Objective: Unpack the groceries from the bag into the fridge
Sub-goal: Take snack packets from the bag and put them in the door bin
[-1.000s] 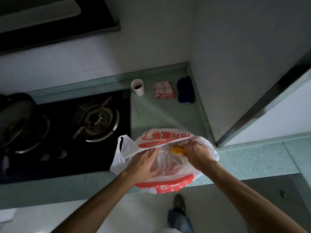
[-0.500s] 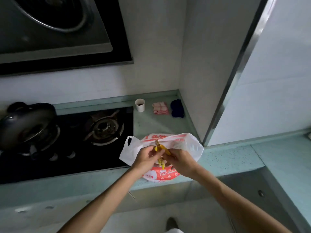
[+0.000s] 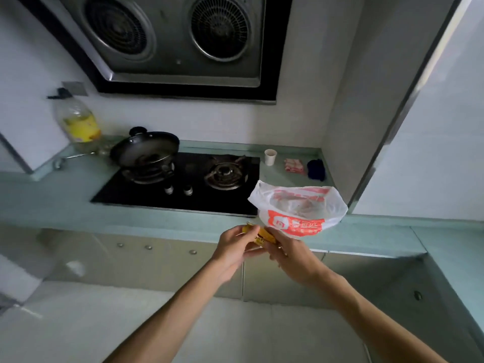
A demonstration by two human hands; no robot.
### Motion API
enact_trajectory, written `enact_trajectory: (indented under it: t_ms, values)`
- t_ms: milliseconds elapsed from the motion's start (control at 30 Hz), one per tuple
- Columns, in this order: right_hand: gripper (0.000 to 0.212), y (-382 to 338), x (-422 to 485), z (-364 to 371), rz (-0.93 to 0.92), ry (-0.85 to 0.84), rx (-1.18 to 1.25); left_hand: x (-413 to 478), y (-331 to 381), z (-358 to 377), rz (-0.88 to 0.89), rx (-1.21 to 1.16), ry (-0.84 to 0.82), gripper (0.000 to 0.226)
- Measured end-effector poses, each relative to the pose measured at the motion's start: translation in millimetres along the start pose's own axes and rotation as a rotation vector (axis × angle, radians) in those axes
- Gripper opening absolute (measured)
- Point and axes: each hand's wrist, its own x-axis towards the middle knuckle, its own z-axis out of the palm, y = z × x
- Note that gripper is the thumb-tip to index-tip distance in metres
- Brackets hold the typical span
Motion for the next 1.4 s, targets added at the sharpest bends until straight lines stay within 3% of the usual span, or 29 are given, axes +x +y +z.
enact_trajectory:
  t_ms: [167, 433, 667, 1000, 1200, 1400]
  values:
    - [0.024, -68, -20, 38, 0.114, 0.002, 0.341, -84, 14, -46, 0.101, -0.124, 0.070, 0.037]
    - [0.019, -157, -92, 117, 0.174, -0.100, 0.775, -240, -6, -111, 0.194, -0.198, 0.369, 0.039]
    - [0.015, -258, -164, 207, 0.143, -0.305, 0.852, -400, -32, -175, 0.133, -0.365, 0.574, 0.037]
    - [0.012, -420, -193, 335, 0.005, -0.555, 0.741, -557, -28, -321, 0.382, -0.441, 0.722, 0.026]
    - [0.031, -533, -191, 426, -0.050, -0.700, 0.721, -645, 9, -417, 0.539, -0.211, 0.839, 0.023]
    - [0.025, -627, -173, 489, -0.032, -0.758, 0.854, -697, 50, -492, 0.593, 0.160, 1.068, 0.019]
